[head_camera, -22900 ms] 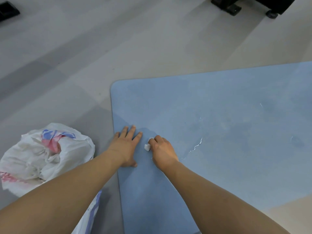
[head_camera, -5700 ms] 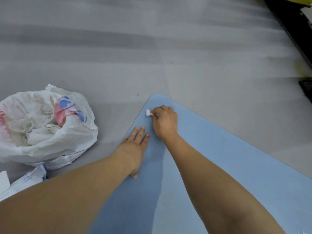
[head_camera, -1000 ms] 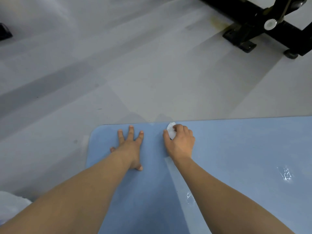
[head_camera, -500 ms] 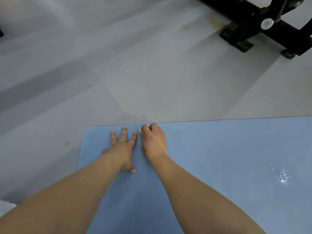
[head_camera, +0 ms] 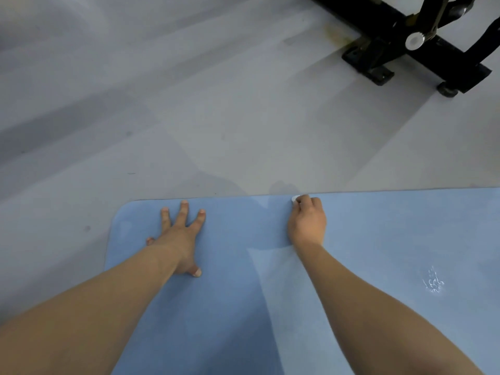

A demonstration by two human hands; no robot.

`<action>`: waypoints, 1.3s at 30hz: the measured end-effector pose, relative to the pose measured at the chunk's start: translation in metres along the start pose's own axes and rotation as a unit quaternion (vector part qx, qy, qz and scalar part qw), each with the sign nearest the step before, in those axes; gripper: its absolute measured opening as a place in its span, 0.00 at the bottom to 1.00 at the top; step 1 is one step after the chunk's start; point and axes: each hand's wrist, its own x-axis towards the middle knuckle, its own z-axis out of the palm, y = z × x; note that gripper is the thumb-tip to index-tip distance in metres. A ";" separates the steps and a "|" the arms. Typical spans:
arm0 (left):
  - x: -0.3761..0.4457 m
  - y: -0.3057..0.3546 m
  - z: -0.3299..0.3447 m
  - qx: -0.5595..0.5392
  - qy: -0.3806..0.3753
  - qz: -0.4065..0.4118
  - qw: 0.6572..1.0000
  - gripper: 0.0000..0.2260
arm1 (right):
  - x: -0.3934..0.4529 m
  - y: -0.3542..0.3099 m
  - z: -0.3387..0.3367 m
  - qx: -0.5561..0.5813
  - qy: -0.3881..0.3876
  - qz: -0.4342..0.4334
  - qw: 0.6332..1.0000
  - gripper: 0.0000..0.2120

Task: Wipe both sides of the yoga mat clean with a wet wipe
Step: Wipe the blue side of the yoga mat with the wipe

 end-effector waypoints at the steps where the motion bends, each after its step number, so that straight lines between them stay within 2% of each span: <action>1: 0.000 0.000 0.000 0.001 0.001 -0.001 1.000 0.61 | -0.006 -0.006 0.006 0.008 0.013 0.011 1.000 0.08; 3: 0.000 -0.001 0.000 0.004 0.000 -0.002 1.000 0.62 | -0.010 -0.009 0.010 0.013 0.022 0.013 1.000 0.08; 7: 0.001 0.000 0.000 0.009 -0.002 -0.001 1.000 0.62 | 0.000 -0.002 0.002 -0.016 -0.030 0.009 0.999 0.11; 10: 0.002 -0.001 0.000 0.004 -0.004 0.002 1.000 0.62 | -0.008 -0.023 0.005 -0.006 -0.026 0.008 1.000 0.11; 12: 0.002 -0.002 -0.001 0.001 -0.002 0.004 1.000 0.62 | -0.026 -0.051 0.018 -0.012 -0.054 -0.082 0.995 0.09; 14: 0.002 -0.002 -0.001 0.002 0.000 0.003 1.000 0.62 | -0.045 -0.083 0.031 -0.029 -0.119 -0.170 0.978 0.07; 16: 0.002 -0.003 -0.001 0.004 -0.003 0.000 1.000 0.62 | -0.052 -0.102 0.036 -0.032 -0.180 -0.224 0.957 0.08; 18: 0.003 -0.002 -0.001 0.007 -0.004 0.003 1.000 0.62 | -0.042 -0.092 0.032 -0.038 -0.190 -0.258 0.947 0.10; 20: 0.003 -0.003 -0.001 0.010 -0.001 0.004 1.000 0.62 | -0.021 -0.060 0.021 -0.056 -0.172 -0.246 0.952 0.09; 24: 0.002 -0.001 -0.002 0.016 -0.009 -0.001 1.000 0.62 | 0.020 0.023 -0.018 -0.079 -0.052 -0.140 0.986 0.08; 26: 0.002 0.000 -0.003 0.016 -0.011 0.000 1.000 0.62 | 0.032 0.050 -0.031 -0.088 -0.027 -0.107 0.990 0.09; 31: 0.002 0.001 -0.002 0.018 -0.011 -0.003 1.000 0.62 | 0.027 0.043 -0.026 -0.035 0.006 -0.005 0.999 0.09; 36: 0.005 -0.001 -0.001 0.018 -0.004 0.000 1.000 0.63 | -0.032 -0.042 0.019 0.021 -0.022 -0.102 0.994 0.09; 39: 0.007 -0.002 0.000 0.021 0.000 0.002 1.000 0.64 | -0.079 -0.098 0.038 0.020 -0.119 -0.189 0.975 0.11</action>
